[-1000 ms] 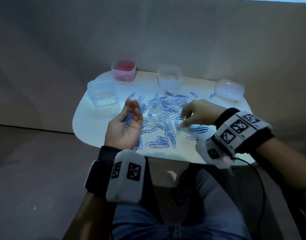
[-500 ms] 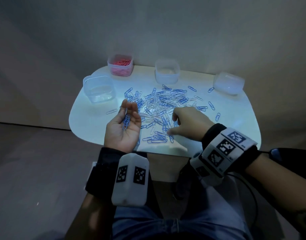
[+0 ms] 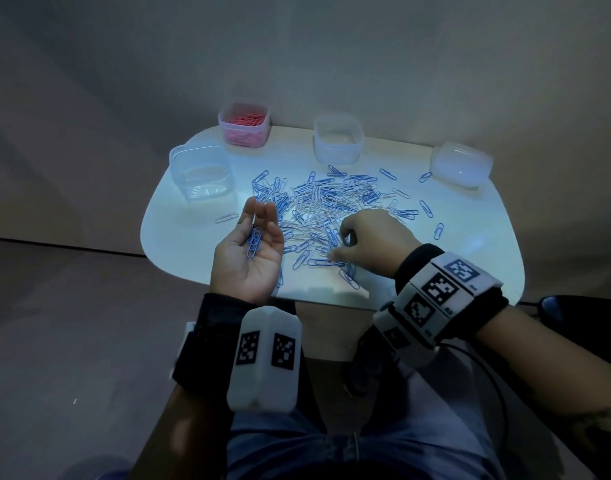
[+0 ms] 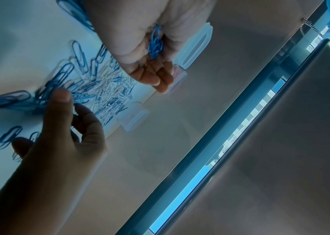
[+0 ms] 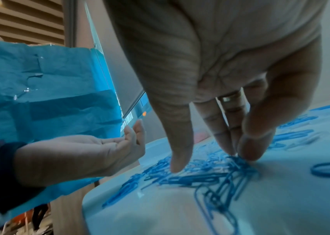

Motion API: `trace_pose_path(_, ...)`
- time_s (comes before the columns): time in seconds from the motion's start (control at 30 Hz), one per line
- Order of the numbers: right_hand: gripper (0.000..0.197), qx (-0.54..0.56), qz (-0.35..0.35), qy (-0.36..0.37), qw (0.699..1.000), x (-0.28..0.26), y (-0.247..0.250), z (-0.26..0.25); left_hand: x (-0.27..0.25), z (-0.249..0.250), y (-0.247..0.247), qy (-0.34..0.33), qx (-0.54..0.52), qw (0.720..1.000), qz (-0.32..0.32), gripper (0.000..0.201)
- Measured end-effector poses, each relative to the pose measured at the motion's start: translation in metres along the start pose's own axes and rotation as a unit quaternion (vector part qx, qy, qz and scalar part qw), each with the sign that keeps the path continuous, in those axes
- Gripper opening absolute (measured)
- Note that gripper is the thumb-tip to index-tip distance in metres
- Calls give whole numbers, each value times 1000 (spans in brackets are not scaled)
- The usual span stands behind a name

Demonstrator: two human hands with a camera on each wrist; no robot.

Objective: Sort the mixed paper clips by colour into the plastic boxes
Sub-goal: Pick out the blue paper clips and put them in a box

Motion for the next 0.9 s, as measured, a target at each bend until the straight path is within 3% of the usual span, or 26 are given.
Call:
trace_pose_path(0.13,38,-42,-11,3,999,2,-3,-8,0,-1,0,1,3,1000,0,27)
trace_pose_path(0.43,15,4,-11,-21,1000,14,-2,-6,-1,-6,-2,13,33,999,-1,28)
trace_pose_path(0.67,23,25,-7,-25,999,24,2,0,-2,-11,-3,11,34,999,-18,31)
trace_pose_path(0.77,31,67,-1,-31,997,22,10,5,2,-14,-1,10,24,1000,-13,37)
trace_pose_path(0.9,23,190,6,-35,981,12,27,12,9,-26,2,31,43,999,2,33)
Point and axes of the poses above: each hand's wrist, its own x-axis towards the middle knuckle, its own y-axis out of the back of the hand, z = x × y, the point moved 5 cm from there along x, towards the middle knuckle, and after that the axes turned 7 degrees about y, right-handed, at the moved point
